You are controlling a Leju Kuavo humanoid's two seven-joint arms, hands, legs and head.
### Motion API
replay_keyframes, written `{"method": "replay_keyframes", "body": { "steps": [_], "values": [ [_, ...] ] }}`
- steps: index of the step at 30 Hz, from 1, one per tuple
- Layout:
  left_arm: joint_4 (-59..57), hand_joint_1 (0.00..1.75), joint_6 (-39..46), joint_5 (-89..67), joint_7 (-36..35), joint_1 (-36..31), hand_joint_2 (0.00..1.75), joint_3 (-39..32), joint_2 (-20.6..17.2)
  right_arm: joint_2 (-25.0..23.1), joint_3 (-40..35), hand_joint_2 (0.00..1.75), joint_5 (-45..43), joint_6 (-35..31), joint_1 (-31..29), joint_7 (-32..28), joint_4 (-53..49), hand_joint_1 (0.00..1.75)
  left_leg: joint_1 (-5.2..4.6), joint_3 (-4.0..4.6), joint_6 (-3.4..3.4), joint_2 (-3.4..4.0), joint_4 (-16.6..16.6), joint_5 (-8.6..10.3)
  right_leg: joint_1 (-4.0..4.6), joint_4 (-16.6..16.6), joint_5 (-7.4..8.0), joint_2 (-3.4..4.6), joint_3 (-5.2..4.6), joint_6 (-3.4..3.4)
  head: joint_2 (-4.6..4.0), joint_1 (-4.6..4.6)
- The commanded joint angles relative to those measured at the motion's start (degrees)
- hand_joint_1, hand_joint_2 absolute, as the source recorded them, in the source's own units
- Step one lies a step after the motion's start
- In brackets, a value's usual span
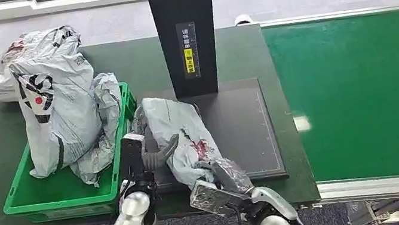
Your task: Moved the parcel from conveyor to table for the left to box.
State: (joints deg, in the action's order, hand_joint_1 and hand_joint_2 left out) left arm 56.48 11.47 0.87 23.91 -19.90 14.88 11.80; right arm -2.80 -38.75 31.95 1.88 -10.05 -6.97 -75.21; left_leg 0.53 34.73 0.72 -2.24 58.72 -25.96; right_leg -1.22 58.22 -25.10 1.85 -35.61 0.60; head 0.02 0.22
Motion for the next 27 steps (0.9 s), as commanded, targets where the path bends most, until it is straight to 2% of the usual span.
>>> {"method": "replay_keyframes", "body": {
  "steps": [1, 4, 8, 10, 15, 19, 22, 24, 25, 27],
  "values": [
    [-0.06, 0.0, 2.21, -1.44, -0.83, -0.35, 1.75, -0.96, -0.84, 0.12, -2.52, 1.75, 2.35, -2.95, -4.6, 1.69, 8.19, 0.0, 0.01, -0.13, -0.01, 0.16, -0.07, -0.02, 0.05, -0.08, 0.01, -0.03, 0.13, -0.05, -0.02, 0.0],
    [2.91, 0.0, 3.27, -2.15, -0.32, 1.38, 1.75, -2.38, -0.91, 0.02, 0.97, 1.75, 2.51, -5.44, -3.38, 1.22, 5.11, 0.0, 0.01, -0.18, -0.02, 0.29, -0.09, -0.04, 0.06, -0.11, 0.02, 0.02, 0.16, -0.06, -0.02, 0.0],
    [3.05, 0.0, 3.25, -2.14, -0.33, 1.43, 1.75, -2.42, -0.95, 0.15, 1.08, 1.75, 2.52, -5.44, -3.34, 1.23, 4.94, 0.0, 0.01, -0.19, -0.01, 0.22, -0.1, -0.04, 0.06, -0.11, 0.0, -0.05, 0.18, -0.07, 0.0, 0.0],
    [3.82, 0.0, 4.57, -3.49, 0.12, 1.87, 1.75, -2.3, -1.17, -0.09, 2.29, 1.75, 2.41, -7.74, -2.38, -0.02, 3.5, 0.0, 0.01, -0.2, -0.01, 0.24, -0.11, -0.04, 0.07, -0.11, 0.0, -0.05, 0.19, -0.08, 0.0, 0.0],
    [6.84, 0.0, 10.73, -11.22, 0.95, 3.47, 1.75, -1.11, -2.13, -0.92, 9.06, 1.75, -5.39, -15.74, 1.17, -7.69, -1.51, 0.0, 0.0, -0.22, -0.02, 0.21, -0.12, -0.05, 0.07, -0.12, -0.03, -0.13, 0.21, -0.09, -0.02, 0.0],
    [5.42, 0.0, 13.05, -18.31, -0.82, 3.02, 1.75, 1.2, -2.88, -2.01, 13.17, 1.75, -11.98, -19.32, 1.8, -13.13, -1.68, 0.0, 0.03, -0.21, -0.02, 0.14, -0.12, -0.03, 0.1, -0.16, -0.03, -0.2, 0.25, -0.08, 0.0, 0.0],
    [2.58, 0.0, 10.18, -25.89, -5.69, 1.71, 1.75, 4.5, -4.02, -3.65, 16.12, 1.75, -14.96, -19.82, 2.81, -15.3, -3.93, 0.0, -0.02, -0.1, -0.02, 0.07, -0.07, -0.02, 0.02, -0.04, -0.04, -0.16, 0.11, -0.06, -0.02, 0.0],
    [-1.64, 0.0, 3.24, -33.13, -10.33, -0.03, 1.75, 7.78, -5.38, -4.49, 18.39, 1.75, -16.99, -17.7, 3.01, -15.35, -5.06, 0.0, -0.04, -0.12, -0.02, 0.03, -0.08, -0.01, 0.0, -0.03, -0.05, -0.21, 0.12, -0.07, -0.02, 0.0],
    [-4.48, 0.0, -1.3, -36.9, -11.3, -0.64, 1.75, 8.42, -5.59, -5.41, 20.4, 1.75, -18.75, -15.34, 3.11, -15.71, -5.43, 0.0, 0.0, -0.19, -0.01, 0.06, -0.12, 0.0, 0.06, -0.11, -0.04, -0.27, 0.2, -0.1, -0.02, 0.0],
    [-8.16, 0.0, -3.81, -41.23, -10.51, -1.13, 1.75, 8.59, -5.2, -6.22, 22.79, 1.75, -19.81, -12.7, 3.09, -15.69, -5.16, 0.0, -0.02, -0.22, -0.01, 0.09, -0.16, 0.01, 0.04, -0.12, -0.03, -0.23, 0.2, -0.1, -0.02, 0.0]
  ]
}}
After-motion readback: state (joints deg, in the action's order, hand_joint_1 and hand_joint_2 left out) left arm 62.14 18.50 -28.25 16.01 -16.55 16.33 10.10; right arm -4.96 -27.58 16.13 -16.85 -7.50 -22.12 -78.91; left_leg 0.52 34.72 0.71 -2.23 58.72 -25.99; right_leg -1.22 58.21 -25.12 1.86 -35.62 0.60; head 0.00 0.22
